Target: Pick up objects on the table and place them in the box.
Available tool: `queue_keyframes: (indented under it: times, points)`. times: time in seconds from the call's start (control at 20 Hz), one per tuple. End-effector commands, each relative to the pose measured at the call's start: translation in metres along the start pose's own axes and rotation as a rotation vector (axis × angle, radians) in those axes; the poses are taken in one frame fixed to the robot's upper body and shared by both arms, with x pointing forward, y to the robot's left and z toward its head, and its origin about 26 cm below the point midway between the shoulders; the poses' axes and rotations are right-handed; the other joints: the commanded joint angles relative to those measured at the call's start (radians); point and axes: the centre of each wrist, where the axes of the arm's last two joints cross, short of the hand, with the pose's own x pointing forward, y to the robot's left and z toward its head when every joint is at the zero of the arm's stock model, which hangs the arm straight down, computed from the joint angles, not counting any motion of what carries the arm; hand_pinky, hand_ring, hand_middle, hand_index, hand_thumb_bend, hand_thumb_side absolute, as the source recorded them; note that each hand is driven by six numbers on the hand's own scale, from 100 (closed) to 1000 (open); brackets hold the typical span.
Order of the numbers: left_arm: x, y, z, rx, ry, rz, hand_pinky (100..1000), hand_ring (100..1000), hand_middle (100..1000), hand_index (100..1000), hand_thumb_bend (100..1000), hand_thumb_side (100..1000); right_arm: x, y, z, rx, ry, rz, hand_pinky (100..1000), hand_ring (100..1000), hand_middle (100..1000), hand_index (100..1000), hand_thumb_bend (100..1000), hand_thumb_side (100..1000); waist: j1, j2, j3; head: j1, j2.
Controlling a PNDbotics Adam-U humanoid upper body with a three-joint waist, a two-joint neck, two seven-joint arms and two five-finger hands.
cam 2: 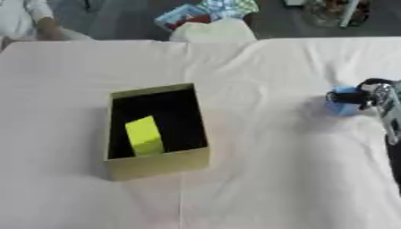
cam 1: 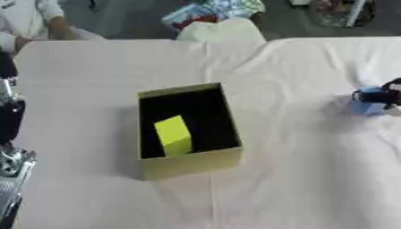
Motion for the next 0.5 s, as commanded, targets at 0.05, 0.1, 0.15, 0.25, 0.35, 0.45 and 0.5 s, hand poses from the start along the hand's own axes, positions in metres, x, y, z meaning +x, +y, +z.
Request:
queue_keyframes:
  times: [0.05,0.1,0.15,0.25,0.35,0.45,0.5]
  points:
    - [0.0037,0.0012,-0.0056,-0.006,-0.03,-0.001,875,643,759,734,448,600,0.0013,-0.0133,0.0076,-0.067,-0.018,-0.012,781,861,633,876,157,782,0.001,-0.01,0.002,0.0,0.005]
    - [0.0037,0.0013,-0.0055,-0.007,-0.03,-0.002,875,643,759,734,447,599,0.002,-0.015,0.0091,-0.084,-0.023,-0.012,773,849,610,834,142,716,0.001,-0.009,0.001,0.001,0.005]
    - [0.0037,0.0013,-0.0056,-0.007,-0.03,-0.002,875,643,759,734,447,599,0.0027,-0.0166,0.0107,-0.101,-0.026,-0.011,771,844,600,816,145,692,0.001,-0.009,0.001,0.001,0.005]
    - [0.0037,0.0013,-0.0056,-0.009,-0.03,-0.002,875,643,760,734,444,598,0.0041,-0.0188,0.0129,-0.125,-0.034,-0.008,760,825,558,764,153,636,0.0,-0.009,0.001,0.001,0.005]
    - [0.0037,0.0013,-0.0056,-0.009,-0.03,-0.003,875,643,759,734,444,598,0.0045,-0.0204,0.0146,-0.15,-0.034,-0.007,743,793,512,719,150,584,-0.001,-0.01,0.001,0.001,0.005]
    - [0.0036,0.0016,-0.0056,-0.009,-0.031,-0.004,876,644,760,734,443,597,0.0044,-0.0217,0.0161,-0.173,-0.03,-0.012,732,778,494,697,130,577,-0.001,-0.01,0.002,0.002,0.005]
    - [0.0036,0.0017,-0.0056,-0.009,-0.031,-0.004,876,644,760,734,443,597,0.0044,-0.0226,0.0169,-0.185,-0.027,-0.013,728,772,486,689,104,579,-0.002,-0.01,0.002,0.003,0.005]
